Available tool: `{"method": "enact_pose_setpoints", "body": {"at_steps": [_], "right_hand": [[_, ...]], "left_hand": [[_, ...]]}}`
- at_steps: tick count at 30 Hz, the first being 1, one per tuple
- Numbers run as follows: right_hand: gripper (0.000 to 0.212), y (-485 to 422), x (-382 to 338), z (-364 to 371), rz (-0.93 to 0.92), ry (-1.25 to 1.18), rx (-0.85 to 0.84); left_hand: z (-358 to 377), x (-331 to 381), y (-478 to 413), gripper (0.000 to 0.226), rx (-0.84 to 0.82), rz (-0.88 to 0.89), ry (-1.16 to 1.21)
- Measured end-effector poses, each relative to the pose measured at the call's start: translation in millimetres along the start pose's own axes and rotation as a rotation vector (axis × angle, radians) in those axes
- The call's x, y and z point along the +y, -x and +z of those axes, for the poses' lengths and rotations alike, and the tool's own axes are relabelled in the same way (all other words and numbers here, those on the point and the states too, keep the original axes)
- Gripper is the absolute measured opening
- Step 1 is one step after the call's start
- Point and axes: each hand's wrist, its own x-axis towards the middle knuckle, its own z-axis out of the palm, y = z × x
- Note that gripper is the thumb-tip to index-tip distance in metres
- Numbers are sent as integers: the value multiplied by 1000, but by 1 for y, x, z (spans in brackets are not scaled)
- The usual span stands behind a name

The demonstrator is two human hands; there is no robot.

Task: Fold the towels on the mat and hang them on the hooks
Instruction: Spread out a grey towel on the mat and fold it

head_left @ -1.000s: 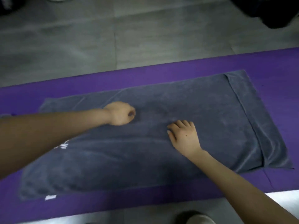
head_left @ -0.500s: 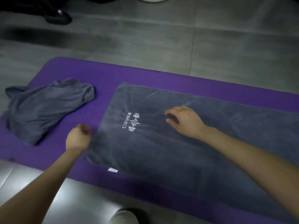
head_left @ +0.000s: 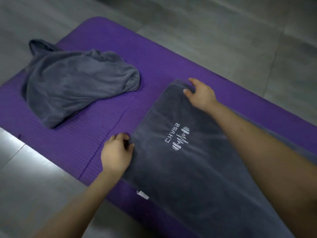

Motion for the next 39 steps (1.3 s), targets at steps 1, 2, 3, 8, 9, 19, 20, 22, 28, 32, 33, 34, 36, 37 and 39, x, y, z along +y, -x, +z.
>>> {"method": "enact_pose_setpoints", "body": {"at_steps": [1,2,3,8,9,19,20,22,28,32,33,34,36,37,39], "right_hand": [[56,-10,-1,6,20,-1,5],[56,-18,-2,12,47,-7,12],[56,-26,-3,17,76,-24,23],[54,-55,-4,39,237,-208,100],[53,-56,-6,43,246,-173,122],[22,-49,-6,35,245,-197,132],[16,-47,-4,29,219,-246,121],[19,-43,4,14,164,-330,101],[14,20,26,-55,-4,-162,-26],[17,94,59,-97,49,17,-28],[17,112,73,-105,77,4,-28],[20,132,88,-113,111,-31,-25],[21,174,120,-124,194,-172,29],[18,196,135,-129,234,-276,77],[11,234,160,-133,300,-507,175]], "left_hand": [[0,1,-2,23,-2,-17,-2],[0,1,-4,22,-11,-36,-7],[-1,1,-5,21,-18,-53,-10],[-2,-6,-9,24,-25,-22,30],[-2,-7,-10,23,-26,-15,36],[-15,-7,-24,11,-201,-139,189],[-17,-8,-27,10,-240,-153,251],[-25,-8,-30,14,-313,-189,396],[-51,23,-24,8,-570,-268,608],[-59,57,-6,8,-656,-171,544],[-59,68,2,9,-690,-141,534],[-58,79,11,10,-727,-109,527],[-55,102,32,12,-787,-53,512],[-52,114,43,12,-801,-21,489],[-47,137,62,13,-805,55,421]]}}
